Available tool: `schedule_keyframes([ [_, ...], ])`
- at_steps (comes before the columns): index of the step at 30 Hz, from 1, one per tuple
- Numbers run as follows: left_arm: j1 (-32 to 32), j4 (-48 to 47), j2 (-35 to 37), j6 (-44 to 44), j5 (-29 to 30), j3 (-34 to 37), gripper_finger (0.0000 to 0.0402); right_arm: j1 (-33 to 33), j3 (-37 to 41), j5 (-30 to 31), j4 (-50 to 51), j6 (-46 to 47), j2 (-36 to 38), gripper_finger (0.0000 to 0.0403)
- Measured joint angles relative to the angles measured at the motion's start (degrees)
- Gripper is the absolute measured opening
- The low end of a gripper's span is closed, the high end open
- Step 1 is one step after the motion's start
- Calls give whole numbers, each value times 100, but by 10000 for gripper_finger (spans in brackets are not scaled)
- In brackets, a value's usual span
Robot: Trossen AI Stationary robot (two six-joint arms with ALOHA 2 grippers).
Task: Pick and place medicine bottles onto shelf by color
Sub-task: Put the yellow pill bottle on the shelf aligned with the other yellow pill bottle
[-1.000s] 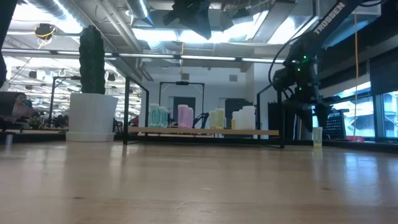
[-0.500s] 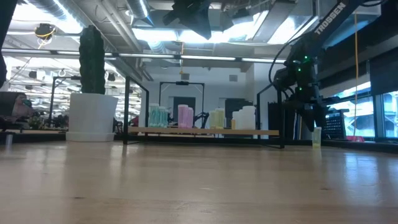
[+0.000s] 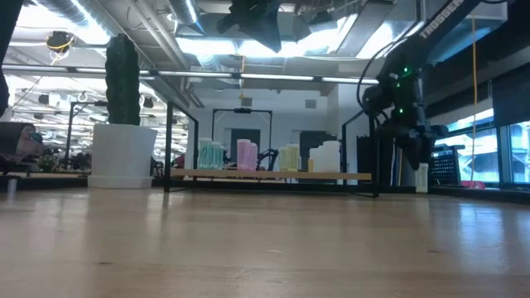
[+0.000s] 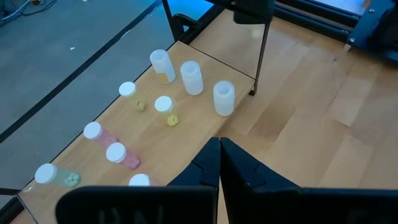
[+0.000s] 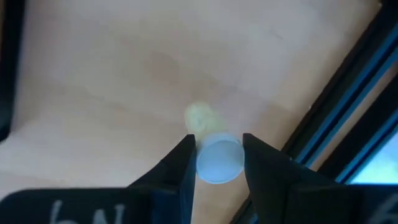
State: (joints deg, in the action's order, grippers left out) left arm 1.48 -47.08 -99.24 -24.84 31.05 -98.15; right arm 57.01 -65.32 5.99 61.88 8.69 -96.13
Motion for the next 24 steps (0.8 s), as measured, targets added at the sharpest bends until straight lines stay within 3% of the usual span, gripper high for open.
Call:
schedule_keyframes([
  [11, -9, -4, 0, 1, 250, 0, 0, -1164, 0, 318, 1098, 319, 1157, 117],
  [20, -50, -6, 0, -3, 264, 2, 0, -2997, 0, 423, 1801, 1220, 1963, 118],
  [24, -57, -23, 0, -2, 262, 2, 0, -3847, 0, -50, 1916, 1349, 2048, 119],
])
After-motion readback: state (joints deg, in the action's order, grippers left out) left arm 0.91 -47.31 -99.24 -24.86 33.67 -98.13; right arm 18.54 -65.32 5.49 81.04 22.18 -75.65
